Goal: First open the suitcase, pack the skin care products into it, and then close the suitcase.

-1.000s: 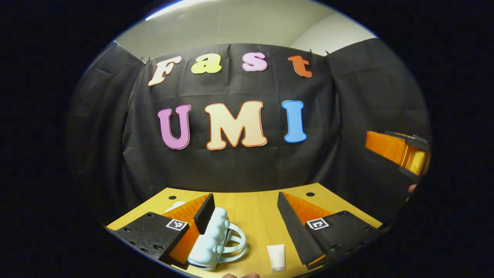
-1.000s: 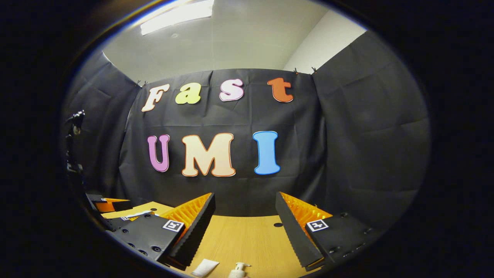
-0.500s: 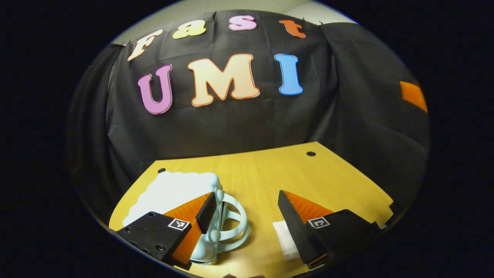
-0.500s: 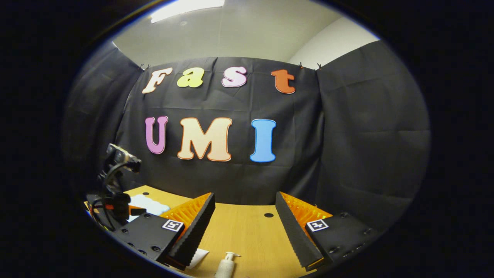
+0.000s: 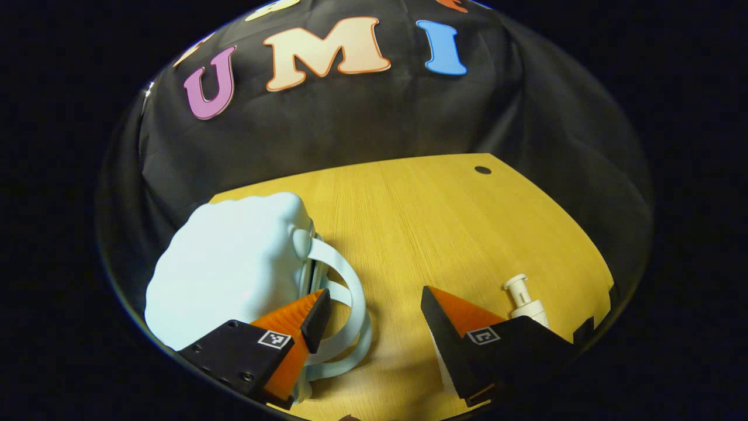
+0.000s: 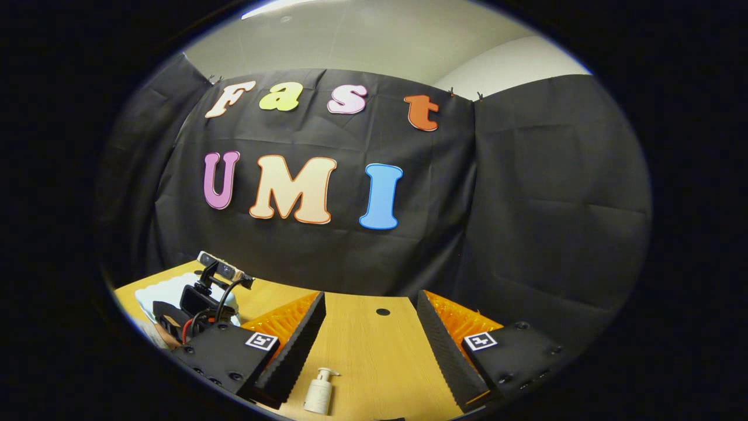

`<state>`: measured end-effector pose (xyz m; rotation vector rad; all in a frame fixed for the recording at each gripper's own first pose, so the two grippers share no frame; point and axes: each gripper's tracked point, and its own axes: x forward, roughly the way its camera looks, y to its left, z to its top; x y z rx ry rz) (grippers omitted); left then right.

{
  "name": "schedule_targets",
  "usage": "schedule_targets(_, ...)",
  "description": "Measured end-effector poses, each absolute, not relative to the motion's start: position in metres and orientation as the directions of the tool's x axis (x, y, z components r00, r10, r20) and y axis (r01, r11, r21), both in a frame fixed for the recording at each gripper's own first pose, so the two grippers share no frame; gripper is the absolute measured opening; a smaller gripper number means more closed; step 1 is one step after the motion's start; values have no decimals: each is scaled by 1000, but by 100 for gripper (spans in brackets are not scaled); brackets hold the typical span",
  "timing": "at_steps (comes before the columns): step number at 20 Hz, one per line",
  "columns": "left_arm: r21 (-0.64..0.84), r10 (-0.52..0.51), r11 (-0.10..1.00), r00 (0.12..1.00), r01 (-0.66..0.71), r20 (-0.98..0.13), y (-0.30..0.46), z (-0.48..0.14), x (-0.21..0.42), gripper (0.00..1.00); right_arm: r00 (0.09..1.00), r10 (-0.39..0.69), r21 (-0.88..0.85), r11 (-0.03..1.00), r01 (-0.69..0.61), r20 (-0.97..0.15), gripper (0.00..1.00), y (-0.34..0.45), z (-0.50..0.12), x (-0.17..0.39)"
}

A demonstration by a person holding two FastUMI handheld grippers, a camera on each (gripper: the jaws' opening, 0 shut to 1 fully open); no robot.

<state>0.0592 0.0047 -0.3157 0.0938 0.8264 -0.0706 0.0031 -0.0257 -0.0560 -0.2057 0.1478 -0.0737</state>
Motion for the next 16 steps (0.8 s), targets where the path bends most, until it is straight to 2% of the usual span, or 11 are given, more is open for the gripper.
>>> schedule_targets(1, 50, -28, 994, 665, 98, -747, 4, -322, 63, 93, 985, -91, -220, 974, 58, -143, 100, -26, -57, 3)
schedule_targets(5, 59, -12, 994, 623, 95, -782, 9, -336, 67, 72, 985, -88, -249, 967, 49, -146, 100, -24, -58, 3)
schedule_targets(6, 68, 2, 994, 613, 85, -790, 11, -339, 67, 59, 986, -86, -253, 966, 48, -142, 100, -24, -58, 2)
schedule_targets(9, 103, 46, 993, 589, 63, -806, 16, -346, 68, 42, 987, -83, -258, 965, 46, -135, 100, -26, -57, 3)
schedule_targets(10, 113, 56, 992, 579, 63, -814, 16, -348, 68, 46, 987, -83, -255, 966, 46, -136, 100, -28, -58, 3)
schedule_targets(11, 121, 62, 990, 565, 69, -823, 16, -351, 67, 39, 987, -84, -251, 967, 48, -137, 99, -30, -59, 3)
schedule_targets(12, 144, 83, 987, 559, 66, -825, 20, -350, 68, 40, 987, -87, -248, 968, 51, -135, 99, -33, -59, 3)
schedule_targets(13, 152, 91, 986, 557, 64, -826, 22, -348, 69, 35, 987, -90, -245, 968, 55, -133, 100, -36, -58, 3)
schedule_targets(14, 139, 76, 988, 554, 73, -829, 19, -350, 70, 16, 987, -92, -242, 968, 58, -130, 100, -38, -58, 3)
schedule_targets(15, 132, 61, 987, 550, 91, -833, 16, -348, 70, 14, 987, -94, -239, 969, 62, -127, 100, -41, -57, 2)
schedule_targets(16, 126, 47, 986, 552, 106, -832, 16, -344, 70, 8, 988, -95, -236, 970, 63, -124, 100, -43, -58, 3)
